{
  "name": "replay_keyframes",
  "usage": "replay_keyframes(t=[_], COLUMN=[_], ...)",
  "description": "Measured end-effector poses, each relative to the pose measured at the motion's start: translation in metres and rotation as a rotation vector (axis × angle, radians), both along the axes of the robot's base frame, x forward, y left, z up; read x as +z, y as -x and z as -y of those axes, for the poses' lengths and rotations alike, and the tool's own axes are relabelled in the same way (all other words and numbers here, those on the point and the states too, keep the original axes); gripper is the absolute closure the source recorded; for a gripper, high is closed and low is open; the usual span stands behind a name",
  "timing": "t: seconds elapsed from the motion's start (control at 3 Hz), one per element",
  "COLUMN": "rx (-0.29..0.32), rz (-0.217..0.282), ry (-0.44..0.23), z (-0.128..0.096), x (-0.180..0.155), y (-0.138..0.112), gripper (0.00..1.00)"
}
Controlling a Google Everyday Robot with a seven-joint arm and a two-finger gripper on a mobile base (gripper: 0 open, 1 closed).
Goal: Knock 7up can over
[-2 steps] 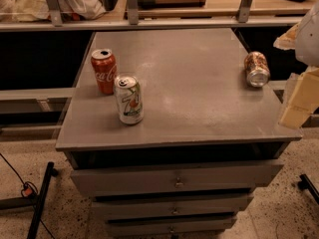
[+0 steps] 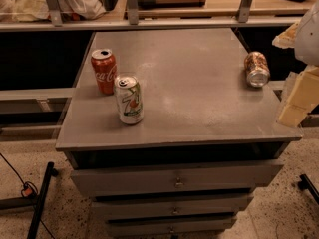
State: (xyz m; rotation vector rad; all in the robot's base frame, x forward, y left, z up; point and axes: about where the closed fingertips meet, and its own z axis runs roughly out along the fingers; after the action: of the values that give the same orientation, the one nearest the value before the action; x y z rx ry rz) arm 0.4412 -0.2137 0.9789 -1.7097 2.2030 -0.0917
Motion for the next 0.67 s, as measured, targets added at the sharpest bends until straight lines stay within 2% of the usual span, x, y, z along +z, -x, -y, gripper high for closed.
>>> replay_keyframes(t=[0.33,0.67], rx=[0.01,0.047], rz=[0.031,0.069], ry=[-0.086,-0.209], z=[-0.012,-0.037], x=[-0.012,-0.024], y=[-0.011,-0.033], gripper=[0.0,0.0])
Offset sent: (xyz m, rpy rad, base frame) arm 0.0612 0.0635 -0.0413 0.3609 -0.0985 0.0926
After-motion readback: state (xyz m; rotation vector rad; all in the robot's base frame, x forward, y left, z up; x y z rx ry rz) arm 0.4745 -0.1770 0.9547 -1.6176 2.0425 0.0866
